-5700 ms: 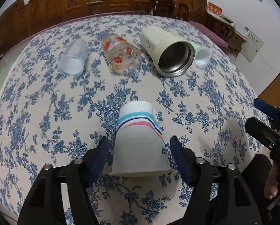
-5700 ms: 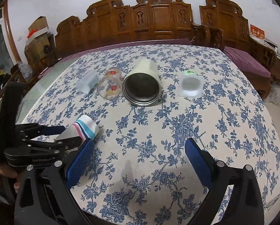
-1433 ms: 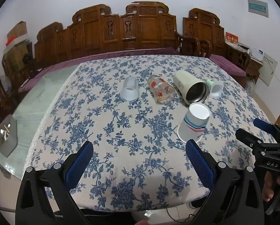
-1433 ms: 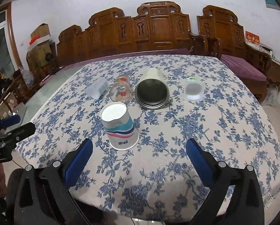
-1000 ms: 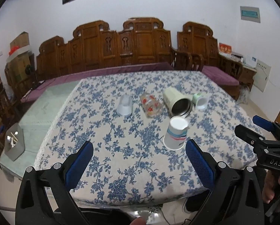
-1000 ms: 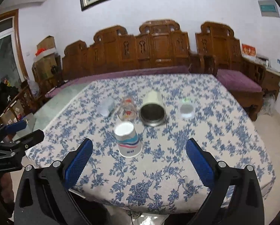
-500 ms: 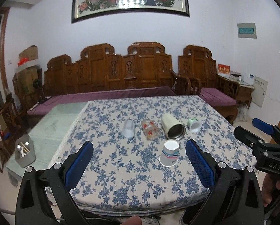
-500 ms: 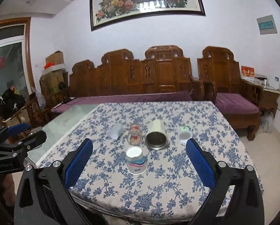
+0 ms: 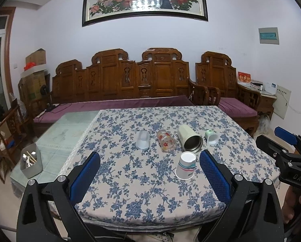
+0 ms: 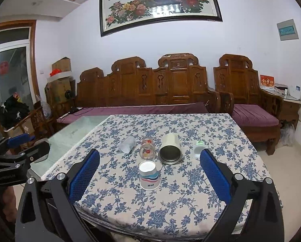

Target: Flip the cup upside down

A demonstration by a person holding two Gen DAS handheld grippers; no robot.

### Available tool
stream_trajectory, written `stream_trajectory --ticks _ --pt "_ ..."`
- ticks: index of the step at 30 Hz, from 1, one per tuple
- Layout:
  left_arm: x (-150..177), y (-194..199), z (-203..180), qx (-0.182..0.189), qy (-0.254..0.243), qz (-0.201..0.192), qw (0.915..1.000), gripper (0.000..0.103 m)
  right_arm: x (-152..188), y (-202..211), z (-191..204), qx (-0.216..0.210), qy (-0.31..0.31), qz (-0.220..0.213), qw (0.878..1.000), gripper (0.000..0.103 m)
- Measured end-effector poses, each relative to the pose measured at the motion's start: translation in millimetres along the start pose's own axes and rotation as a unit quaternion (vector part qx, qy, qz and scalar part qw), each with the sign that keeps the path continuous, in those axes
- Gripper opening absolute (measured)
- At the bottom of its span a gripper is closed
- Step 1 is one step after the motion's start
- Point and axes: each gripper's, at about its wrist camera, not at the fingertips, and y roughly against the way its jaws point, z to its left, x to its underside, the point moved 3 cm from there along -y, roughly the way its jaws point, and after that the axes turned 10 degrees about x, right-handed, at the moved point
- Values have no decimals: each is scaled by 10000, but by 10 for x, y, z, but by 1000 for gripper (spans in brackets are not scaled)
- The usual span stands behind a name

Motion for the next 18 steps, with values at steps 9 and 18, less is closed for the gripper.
stream_trajectory --ticks 9,18 --pt "10 12 -11 8 5 -5 10000 95 8 -5 9 20 -6 -4 10000 100" --pt "7 22 -14 -3 5 -31 10000 95 25 -27 13 20 -22 11 10000 100"
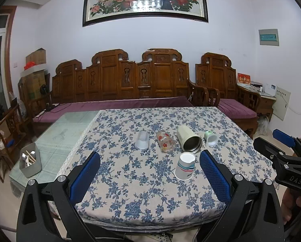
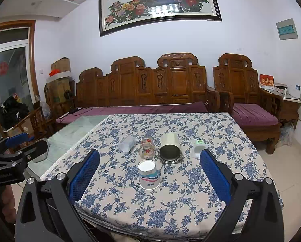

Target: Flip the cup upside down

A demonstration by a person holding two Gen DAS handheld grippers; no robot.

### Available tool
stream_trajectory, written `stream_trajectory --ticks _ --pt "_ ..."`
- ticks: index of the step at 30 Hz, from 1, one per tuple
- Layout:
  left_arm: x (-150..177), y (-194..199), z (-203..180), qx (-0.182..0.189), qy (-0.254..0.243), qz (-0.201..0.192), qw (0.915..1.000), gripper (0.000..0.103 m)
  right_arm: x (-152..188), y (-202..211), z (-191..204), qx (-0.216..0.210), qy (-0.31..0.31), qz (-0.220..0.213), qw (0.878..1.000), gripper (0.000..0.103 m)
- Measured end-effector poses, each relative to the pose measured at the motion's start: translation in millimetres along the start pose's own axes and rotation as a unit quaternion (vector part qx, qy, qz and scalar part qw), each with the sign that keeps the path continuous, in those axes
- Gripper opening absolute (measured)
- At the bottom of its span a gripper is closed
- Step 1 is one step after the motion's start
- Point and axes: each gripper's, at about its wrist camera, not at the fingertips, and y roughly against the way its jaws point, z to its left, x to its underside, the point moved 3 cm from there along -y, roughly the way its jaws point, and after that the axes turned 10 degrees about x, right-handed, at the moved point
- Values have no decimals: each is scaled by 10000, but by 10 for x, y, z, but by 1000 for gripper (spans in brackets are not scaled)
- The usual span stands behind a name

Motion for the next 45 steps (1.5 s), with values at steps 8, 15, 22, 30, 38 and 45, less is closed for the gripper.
stream_trajectory --ticks 8,15,22,30,38,45 --pt "-2 -2 -18 -9 -25 -1 10000 95 31 -25 4 -1 -20 17 10000 100" --pt "0 -3 -22 -15 -19 1 10000 95 38 -36 -4 -3 -37 23 10000 100" --pt "6 -7 -26 -4 -17 4 10000 95 55 -52 -5 -5 -54 38 10000 100" --pt "11 -2 -18 -12 -10 7 10000 95 89 -62 -1 8 -60 59 10000 100" --pt "15 -7 -17 -13 -6 7 10000 95 77 -61 -1 3 -65 62 10000 100" --pt "8 -7 -15 -10 -6 -2 10000 95 75 -64 -6 1 -70 60 10000 100"
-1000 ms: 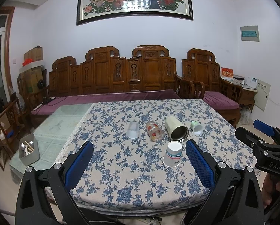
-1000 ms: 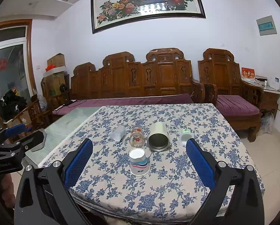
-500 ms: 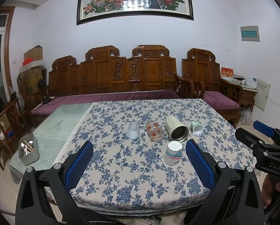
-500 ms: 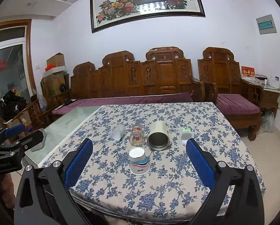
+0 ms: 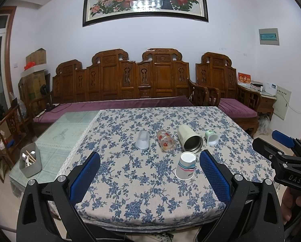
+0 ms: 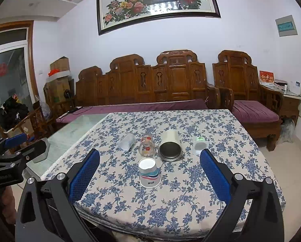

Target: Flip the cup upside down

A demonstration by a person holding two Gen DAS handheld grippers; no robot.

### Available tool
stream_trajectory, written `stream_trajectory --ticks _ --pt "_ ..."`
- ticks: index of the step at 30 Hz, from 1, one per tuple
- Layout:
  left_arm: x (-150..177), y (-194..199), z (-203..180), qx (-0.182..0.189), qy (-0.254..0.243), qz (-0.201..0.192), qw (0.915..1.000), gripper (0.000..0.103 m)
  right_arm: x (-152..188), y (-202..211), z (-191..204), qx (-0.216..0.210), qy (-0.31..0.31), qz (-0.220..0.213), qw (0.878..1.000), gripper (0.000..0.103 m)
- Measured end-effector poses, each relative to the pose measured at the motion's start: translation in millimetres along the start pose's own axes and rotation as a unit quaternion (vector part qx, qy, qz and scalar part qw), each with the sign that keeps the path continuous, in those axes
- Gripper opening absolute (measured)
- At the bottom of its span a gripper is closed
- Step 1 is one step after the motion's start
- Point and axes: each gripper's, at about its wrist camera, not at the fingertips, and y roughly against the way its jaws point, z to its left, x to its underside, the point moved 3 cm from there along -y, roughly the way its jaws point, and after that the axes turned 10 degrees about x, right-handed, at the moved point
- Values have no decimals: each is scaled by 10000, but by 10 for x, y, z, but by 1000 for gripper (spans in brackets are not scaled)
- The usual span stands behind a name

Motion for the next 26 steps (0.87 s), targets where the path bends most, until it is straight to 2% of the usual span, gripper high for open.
stream_trajectory --ticks 26 --pt "-28 5 -27 9 30 -46 10000 95 18 -5 8 -18 -10 3 10000 100"
